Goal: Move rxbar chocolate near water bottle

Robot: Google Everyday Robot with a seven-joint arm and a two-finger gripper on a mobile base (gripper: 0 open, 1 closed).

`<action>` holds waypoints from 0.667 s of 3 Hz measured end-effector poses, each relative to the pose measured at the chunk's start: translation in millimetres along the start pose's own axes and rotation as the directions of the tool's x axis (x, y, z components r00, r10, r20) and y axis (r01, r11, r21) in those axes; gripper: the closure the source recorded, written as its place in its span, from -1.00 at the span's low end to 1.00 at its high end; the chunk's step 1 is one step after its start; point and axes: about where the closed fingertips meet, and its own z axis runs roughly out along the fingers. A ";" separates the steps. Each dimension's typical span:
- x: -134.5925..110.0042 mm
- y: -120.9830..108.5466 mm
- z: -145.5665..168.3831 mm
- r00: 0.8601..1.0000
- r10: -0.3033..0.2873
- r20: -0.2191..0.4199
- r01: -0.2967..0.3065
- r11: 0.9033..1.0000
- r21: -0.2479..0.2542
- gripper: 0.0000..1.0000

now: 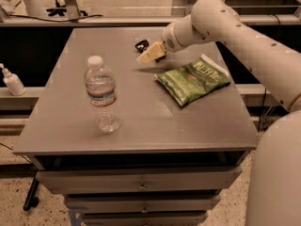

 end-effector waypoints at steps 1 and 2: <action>11.4 -15.0 10.6 1.000 0.022 -0.017 -0.021 0.999 0.028 -1.00; 16.1 -21.2 14.2 0.999 0.042 -0.020 -0.042 0.999 0.033 -0.72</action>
Offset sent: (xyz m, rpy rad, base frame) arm 0.0280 -0.0239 -0.0171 0.0129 0.0292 -0.0812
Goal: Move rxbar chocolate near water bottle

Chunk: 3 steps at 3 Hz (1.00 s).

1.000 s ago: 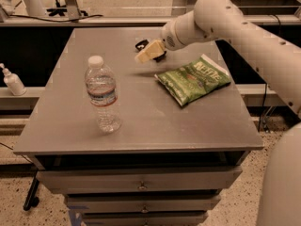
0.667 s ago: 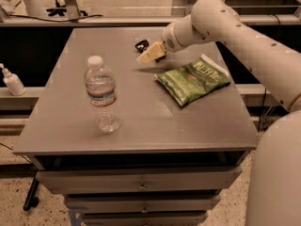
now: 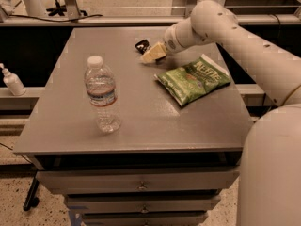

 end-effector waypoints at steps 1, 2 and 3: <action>2.0 0.4 -2.3 1.000 0.022 -0.003 -0.022 1.000 -0.001 -0.24; 2.0 0.1 -8.4 0.999 0.034 0.001 -0.034 0.999 0.002 0.22; -6.0 3.1 -17.3 1.000 0.023 0.020 -0.023 1.000 0.005 0.69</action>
Offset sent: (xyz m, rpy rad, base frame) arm -0.0097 -0.0153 0.0133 0.0302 0.0140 -0.0377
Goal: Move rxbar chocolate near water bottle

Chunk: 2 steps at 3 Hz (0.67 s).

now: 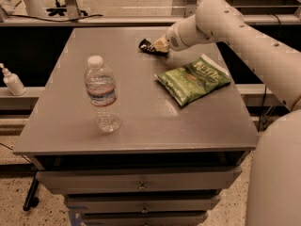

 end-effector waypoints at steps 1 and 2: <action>-13.0 7.7 -11.7 0.999 -0.024 0.028 0.024 1.000 -0.002 1.00; -29.7 25.7 -25.2 0.996 -0.072 0.055 0.073 0.997 -0.028 1.00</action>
Offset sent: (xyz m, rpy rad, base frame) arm -0.0479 0.0276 0.0608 0.0020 -0.1042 0.1366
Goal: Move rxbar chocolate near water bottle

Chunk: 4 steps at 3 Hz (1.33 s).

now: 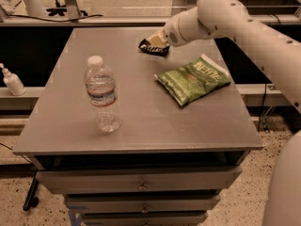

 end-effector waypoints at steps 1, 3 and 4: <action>4.9 4.5 -1.2 1.000 -0.009 -0.019 0.009 1.000 -0.012 0.68; 30.0 -20.6 1.4 0.998 -0.018 -0.052 0.018 1.000 -0.003 -0.25; 31.6 -30.4 4.1 0.999 -0.021 -0.045 0.021 1.000 -0.003 -0.72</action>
Offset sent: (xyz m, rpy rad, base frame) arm 0.0102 -0.0328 -0.0226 -0.0658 0.0210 -0.0064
